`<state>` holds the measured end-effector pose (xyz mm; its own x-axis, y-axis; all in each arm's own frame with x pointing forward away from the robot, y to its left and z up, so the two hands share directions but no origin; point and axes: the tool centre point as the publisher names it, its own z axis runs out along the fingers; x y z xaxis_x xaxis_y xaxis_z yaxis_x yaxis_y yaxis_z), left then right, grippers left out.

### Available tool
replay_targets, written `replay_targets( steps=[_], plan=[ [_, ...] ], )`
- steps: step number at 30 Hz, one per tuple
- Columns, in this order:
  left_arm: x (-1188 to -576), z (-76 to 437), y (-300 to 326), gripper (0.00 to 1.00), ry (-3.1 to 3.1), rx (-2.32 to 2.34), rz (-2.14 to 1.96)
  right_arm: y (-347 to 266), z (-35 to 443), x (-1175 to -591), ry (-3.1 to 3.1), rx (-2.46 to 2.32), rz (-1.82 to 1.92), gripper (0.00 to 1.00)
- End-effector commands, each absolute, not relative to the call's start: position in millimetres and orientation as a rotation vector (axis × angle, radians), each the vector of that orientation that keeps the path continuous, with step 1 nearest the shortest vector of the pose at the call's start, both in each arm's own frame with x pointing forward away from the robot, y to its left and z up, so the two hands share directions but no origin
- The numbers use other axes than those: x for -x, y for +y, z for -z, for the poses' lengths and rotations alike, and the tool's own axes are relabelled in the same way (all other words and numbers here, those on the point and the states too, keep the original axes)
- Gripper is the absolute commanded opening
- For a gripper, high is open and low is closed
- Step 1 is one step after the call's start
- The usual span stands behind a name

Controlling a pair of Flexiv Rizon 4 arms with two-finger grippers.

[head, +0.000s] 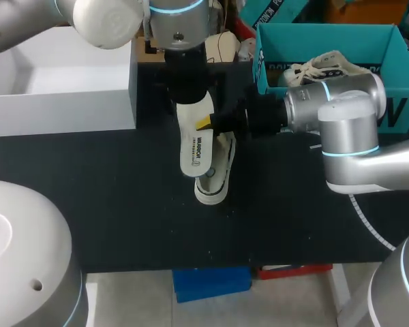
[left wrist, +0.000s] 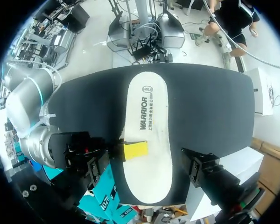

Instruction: Take the shoe out of the shoebox, open the shoe tongue, remove and reinsert the insole, then place the shoe into the shoebox

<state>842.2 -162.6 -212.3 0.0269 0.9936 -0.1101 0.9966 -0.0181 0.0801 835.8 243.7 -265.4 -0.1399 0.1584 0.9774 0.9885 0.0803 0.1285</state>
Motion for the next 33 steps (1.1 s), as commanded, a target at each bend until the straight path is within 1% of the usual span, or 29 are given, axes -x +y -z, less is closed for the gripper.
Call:
replay_targets(
  steps=[1, 7, 10, 18, 26, 33],
  plan=[
    [-822, 215, -150, 1.00, 2.081, -2.118, 0.024, 244, 265, -836, -1.465, 1.212, 1.171, 0.00],
    [-805, 221, -143, 1.00, 2.050, -2.135, 0.119, 244, 265, -836, -1.465, 1.212, 1.171, 0.00],
    [-801, 219, -140, 1.00, 1.986, -2.103, 0.332, 244, 265, -836, -1.465, 1.212, 1.171, 0.00],
    [-799, 204, -122, 1.00, 1.706, -1.835, 0.902, 244, 265, -836, -1.465, 1.212, 1.171, 0.00],
    [-799, 205, -115, 1.00, 1.514, -1.703, 1.139, 244, 265, -836, -1.465, 1.212, 1.171, 0.00],
    [-799, 209, -113, 1.00, 1.514, -1.660, 1.119, 244, 265, -836, -1.465, 1.212, 1.171, 0.00]
  ],
)
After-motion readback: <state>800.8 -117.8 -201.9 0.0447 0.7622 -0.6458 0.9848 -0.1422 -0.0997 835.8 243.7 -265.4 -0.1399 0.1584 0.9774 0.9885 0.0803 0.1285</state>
